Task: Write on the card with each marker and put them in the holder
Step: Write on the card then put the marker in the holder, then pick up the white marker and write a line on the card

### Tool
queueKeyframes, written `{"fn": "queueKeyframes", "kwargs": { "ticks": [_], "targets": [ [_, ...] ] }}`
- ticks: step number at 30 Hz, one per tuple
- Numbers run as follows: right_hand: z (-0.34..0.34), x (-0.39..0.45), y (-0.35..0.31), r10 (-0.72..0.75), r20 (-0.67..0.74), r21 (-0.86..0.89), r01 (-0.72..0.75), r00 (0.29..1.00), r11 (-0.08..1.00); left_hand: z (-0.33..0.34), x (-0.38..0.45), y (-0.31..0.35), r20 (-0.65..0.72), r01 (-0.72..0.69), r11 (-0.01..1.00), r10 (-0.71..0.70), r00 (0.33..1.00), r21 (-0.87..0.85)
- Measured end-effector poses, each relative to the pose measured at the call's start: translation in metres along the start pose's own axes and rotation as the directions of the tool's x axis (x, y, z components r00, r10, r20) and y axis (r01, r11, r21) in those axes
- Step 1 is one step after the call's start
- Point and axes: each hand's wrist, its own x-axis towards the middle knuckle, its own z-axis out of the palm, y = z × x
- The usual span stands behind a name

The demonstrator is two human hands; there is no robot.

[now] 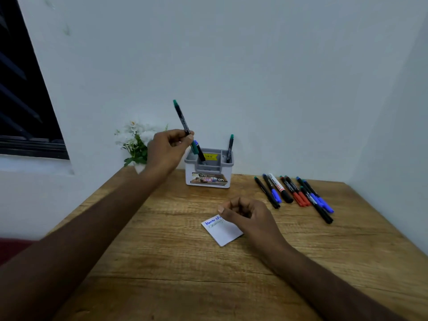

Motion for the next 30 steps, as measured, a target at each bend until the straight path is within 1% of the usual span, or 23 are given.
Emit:
{"fn": "queueKeyframes", "kwargs": {
  "ticks": [4, 8, 10, 12, 17, 18, 19, 20, 21, 22, 23, 24, 25, 26, 27, 28, 29, 30],
  "targets": [
    [-0.003, 0.003, 0.002, 0.023, -0.007, 0.040, -0.022, 1.000, 0.999, 0.007, 0.024, -0.002, -0.035, -0.006, 0.979, 0.013, 0.999, 0.206],
    [-0.004, 0.004, 0.002, 0.037, 0.001, 0.037, -0.037, 0.999, 0.999, 0.013, 0.025, -0.009, 0.063, -0.031, 0.930, 0.008, 0.998, 0.366],
    [-0.004, 0.003, 0.001, 0.040, 0.009, 0.012, -0.041, 0.999, 0.999, 0.015, 0.022, -0.012, 0.093, -0.011, 0.918, -0.028, 0.995, 0.396],
    [-0.003, 0.003, 0.000, 0.043, 0.012, -0.012, -0.042, 0.999, 0.999, 0.015, 0.019, -0.013, 0.099, 0.008, 0.922, -0.050, 0.994, 0.386],
    [-0.004, 0.004, 0.002, 0.036, 0.002, -0.027, -0.036, 0.999, 0.999, 0.002, 0.021, -0.007, 0.083, 0.004, 0.893, -0.046, 0.996, 0.449],
    [-0.004, 0.003, 0.002, 0.037, 0.000, -0.026, -0.037, 0.999, 0.999, -0.003, 0.020, -0.006, 0.079, -0.024, 0.879, -0.015, 0.997, 0.477],
    [-0.005, 0.003, 0.003, 0.037, -0.004, -0.023, -0.037, 0.999, 0.999, -0.008, 0.017, -0.004, 0.058, -0.082, 0.862, 0.061, 0.996, 0.501],
    [-0.005, 0.003, 0.002, 0.036, -0.005, -0.009, -0.036, 0.999, 0.999, -0.011, 0.009, -0.001, 0.038, -0.168, 0.849, 0.172, 0.984, 0.500],
    [-0.006, 0.003, 0.002, 0.036, -0.007, 0.010, -0.036, 0.999, 0.999, -0.013, -0.005, 0.003, 0.046, -0.283, 0.833, 0.297, 0.954, 0.475],
    [-0.006, 0.003, 0.002, 0.036, -0.010, 0.027, -0.036, 0.999, 0.999, -0.013, -0.022, 0.006, 0.107, -0.406, 0.808, 0.400, 0.910, 0.428],
    [-0.007, 0.003, 0.002, 0.035, -0.020, 0.039, -0.034, 0.999, 0.999, -0.012, -0.042, 0.008, 0.230, -0.507, 0.785, 0.452, 0.862, 0.356],
    [-0.009, 0.004, 0.002, 0.033, -0.038, 0.050, -0.031, 0.999, 0.998, -0.010, -0.062, 0.005, 0.393, -0.566, 0.777, 0.447, 0.804, 0.275],
    [-0.013, 0.006, 0.001, 0.023, -0.068, 0.049, -0.020, 0.997, 0.999, -0.007, -0.081, 0.002, 0.565, -0.583, 0.784, 0.387, 0.729, 0.214],
    [-0.018, 0.009, 0.002, -0.006, -0.116, 0.011, 0.008, 0.993, 1.000, -0.002, -0.096, -0.006, 0.692, -0.586, 0.791, 0.326, 0.644, 0.173],
    [-0.026, 0.015, 0.003, -0.065, -0.180, -0.080, 0.051, 0.982, 0.995, 0.003, -0.105, -0.015, 0.759, -0.581, 0.799, 0.279, 0.588, 0.156],
    [-0.037, 0.021, 0.004, -0.145, -0.244, -0.219, 0.091, 0.959, 0.971, 0.008, -0.110, -0.024, 0.776, -0.564, 0.815, 0.269, 0.571, 0.132],
    [-0.049, 0.027, 0.006, -0.238, -0.292, -0.383, 0.115, 0.926, 0.917, 0.012, -0.112, -0.029, 0.768, -0.541, 0.834, 0.277, 0.577, 0.105],
    [-0.062, 0.034, 0.009, -0.326, -0.307, -0.542, 0.117, 0.894, 0.832, 0.014, -0.113, -0.032, 0.754, -0.532, 0.843, 0.294, 0.587, 0.086]
  ]
}}
